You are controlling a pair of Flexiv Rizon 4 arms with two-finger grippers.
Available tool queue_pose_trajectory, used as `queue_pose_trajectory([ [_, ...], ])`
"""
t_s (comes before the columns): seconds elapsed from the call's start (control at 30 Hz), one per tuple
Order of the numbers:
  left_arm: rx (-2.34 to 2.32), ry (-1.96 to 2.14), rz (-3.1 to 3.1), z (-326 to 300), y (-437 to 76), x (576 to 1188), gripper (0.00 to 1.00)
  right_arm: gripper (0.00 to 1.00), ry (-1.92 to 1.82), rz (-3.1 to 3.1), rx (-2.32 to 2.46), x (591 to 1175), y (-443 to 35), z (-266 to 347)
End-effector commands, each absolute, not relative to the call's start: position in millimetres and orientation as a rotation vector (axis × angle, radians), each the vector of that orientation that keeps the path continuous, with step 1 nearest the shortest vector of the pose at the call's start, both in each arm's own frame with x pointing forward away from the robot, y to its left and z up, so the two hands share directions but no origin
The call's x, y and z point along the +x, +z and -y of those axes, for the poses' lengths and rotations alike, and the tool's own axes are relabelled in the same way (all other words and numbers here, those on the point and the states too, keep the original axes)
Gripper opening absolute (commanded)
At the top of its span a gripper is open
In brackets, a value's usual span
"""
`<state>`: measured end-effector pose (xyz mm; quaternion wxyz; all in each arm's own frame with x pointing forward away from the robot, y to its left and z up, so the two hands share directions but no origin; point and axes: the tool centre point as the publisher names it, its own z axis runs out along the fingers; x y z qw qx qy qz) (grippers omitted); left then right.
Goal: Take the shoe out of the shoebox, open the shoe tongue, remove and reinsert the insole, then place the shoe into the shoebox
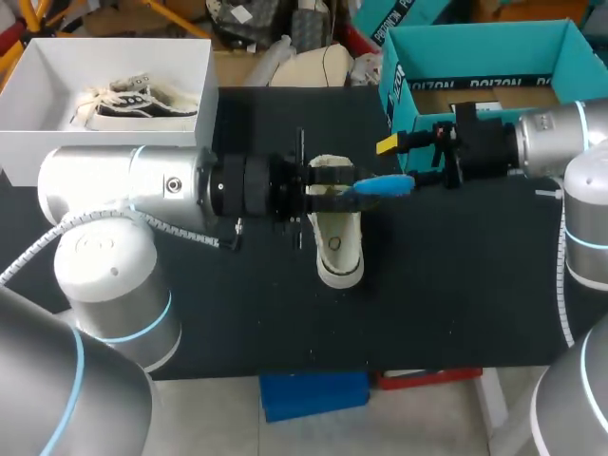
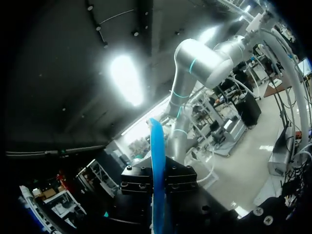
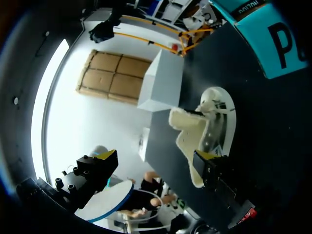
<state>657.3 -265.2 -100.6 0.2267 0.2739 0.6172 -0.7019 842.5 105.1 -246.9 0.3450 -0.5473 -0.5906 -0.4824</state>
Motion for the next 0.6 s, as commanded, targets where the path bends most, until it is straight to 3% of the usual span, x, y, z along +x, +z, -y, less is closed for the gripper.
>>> queue_pose_trajectory([
  [0.03,0.879,-1.831,-1.621,245.5,-133.3,642.7,0.0,1.0,-1.254,1.533,-1.424,842.8,-247.7,-106.5],
  [0.2,1.014,-1.72,-1.497,240.4,-171.0,637.2,0.0,1.0,-1.254,1.533,-1.424,842.8,-247.7,-106.5],
  [0.37,1.185,-1.308,-1.435,235.4,-206.0,642.2,0.0,1.0,-1.254,1.533,-1.424,842.8,-247.7,-106.5],
  [0.6,1.185,-1.308,-1.435,235.4,-206.0,642.2,0.0,1.0,-1.254,1.533,-1.424,842.8,-247.7,-106.5],
])
